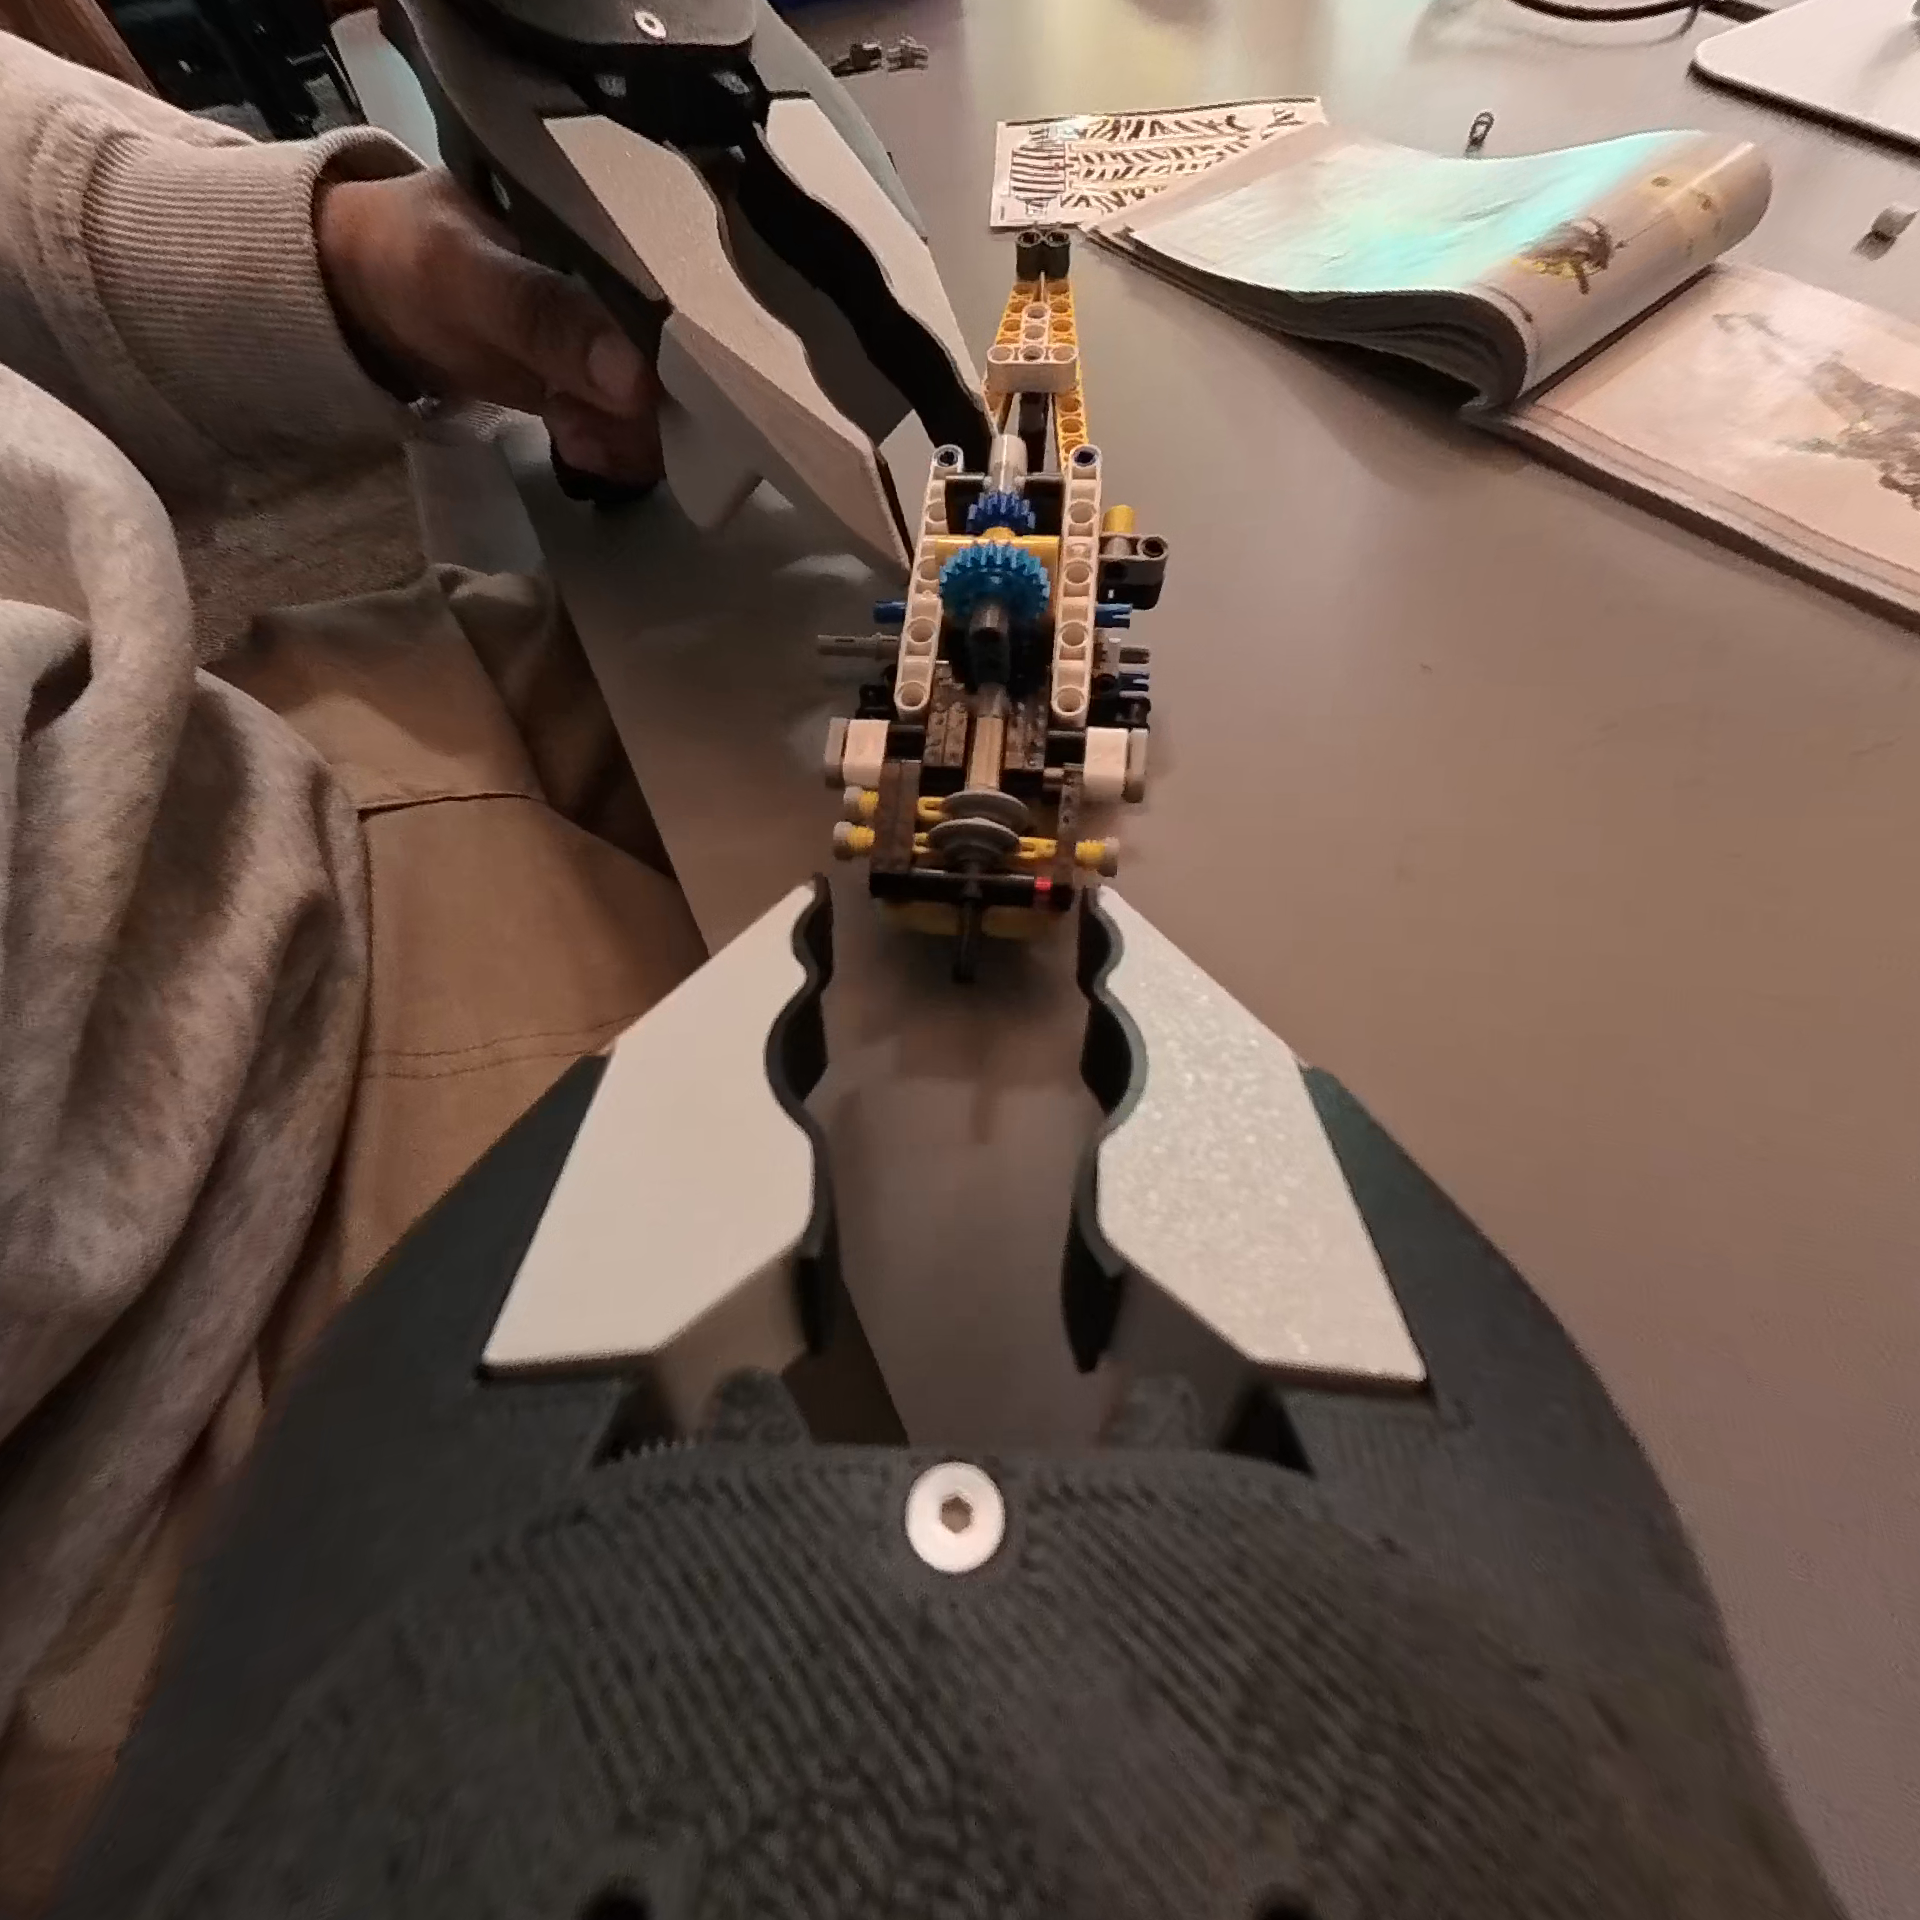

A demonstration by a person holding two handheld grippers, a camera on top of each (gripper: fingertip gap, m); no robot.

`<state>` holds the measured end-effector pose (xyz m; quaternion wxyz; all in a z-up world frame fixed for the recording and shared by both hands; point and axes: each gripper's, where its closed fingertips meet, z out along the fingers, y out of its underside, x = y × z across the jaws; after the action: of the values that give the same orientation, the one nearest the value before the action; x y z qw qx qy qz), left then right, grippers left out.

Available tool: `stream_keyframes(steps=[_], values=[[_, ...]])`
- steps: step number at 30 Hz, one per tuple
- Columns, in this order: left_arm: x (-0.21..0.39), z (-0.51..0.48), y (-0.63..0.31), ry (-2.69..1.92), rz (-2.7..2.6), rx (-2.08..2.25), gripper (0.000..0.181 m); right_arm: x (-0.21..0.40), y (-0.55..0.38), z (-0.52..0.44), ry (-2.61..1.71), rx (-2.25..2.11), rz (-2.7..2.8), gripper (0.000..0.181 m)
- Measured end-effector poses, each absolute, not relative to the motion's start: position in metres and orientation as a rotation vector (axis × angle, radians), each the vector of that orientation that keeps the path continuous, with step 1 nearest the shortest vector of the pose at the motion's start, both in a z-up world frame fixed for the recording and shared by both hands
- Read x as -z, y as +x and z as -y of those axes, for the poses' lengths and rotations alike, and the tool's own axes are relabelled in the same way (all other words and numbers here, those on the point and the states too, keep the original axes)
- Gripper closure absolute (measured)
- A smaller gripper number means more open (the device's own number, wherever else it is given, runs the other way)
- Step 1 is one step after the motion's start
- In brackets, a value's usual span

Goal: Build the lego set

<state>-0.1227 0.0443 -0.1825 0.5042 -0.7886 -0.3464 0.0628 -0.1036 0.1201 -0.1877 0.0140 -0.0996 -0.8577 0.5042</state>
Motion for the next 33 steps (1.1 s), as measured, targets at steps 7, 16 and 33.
stream_keyframes(steps=[7,16,33], values=[[0.1824,-0.0444,-0.1228,-1.902,0.837,-0.149,0.153,0.1887,-0.1053,-0.1213,-0.311,-1.568,2.66,0.14],[0.1826,-0.0443,-0.1229,-1.903,0.837,-0.152,0.153,0.1866,-0.1071,-0.1224,-0.309,-1.577,2.639,0.143],[0.1826,-0.0442,-0.1229,-1.904,0.837,-0.153,0.154,0.1882,-0.1091,-0.1236,-0.338,-1.58,2.643,0.143]])
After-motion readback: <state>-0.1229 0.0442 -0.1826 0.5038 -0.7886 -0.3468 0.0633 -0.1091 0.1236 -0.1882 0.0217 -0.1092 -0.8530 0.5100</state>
